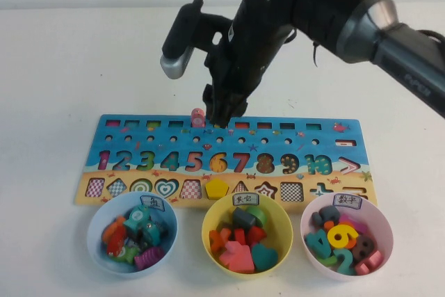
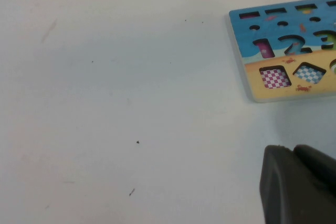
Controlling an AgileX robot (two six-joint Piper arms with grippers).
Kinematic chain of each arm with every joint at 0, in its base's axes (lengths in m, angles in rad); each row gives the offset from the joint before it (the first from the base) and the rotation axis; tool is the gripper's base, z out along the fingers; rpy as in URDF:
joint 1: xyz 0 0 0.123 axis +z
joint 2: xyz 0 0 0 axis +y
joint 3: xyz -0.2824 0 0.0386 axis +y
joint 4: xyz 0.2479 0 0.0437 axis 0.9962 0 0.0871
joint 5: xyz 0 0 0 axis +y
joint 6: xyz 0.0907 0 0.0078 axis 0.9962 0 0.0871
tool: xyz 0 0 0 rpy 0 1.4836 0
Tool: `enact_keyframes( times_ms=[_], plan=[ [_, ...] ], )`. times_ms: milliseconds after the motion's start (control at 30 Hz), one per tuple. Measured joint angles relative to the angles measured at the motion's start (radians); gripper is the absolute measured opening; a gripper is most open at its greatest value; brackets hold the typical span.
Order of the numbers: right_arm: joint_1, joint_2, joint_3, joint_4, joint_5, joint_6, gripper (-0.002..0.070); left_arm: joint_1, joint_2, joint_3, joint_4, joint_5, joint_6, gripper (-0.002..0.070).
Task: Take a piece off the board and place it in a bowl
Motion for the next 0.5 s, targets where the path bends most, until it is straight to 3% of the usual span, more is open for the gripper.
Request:
enact_keyframes(
  times_ms=[500],
  plan=[
    [0.008,-0.397,0.695,-0.126,0.000,0.155,0.0331,0.000,0.000,0.000,0.011,0.000,0.000,-0.0003]
  ],
)
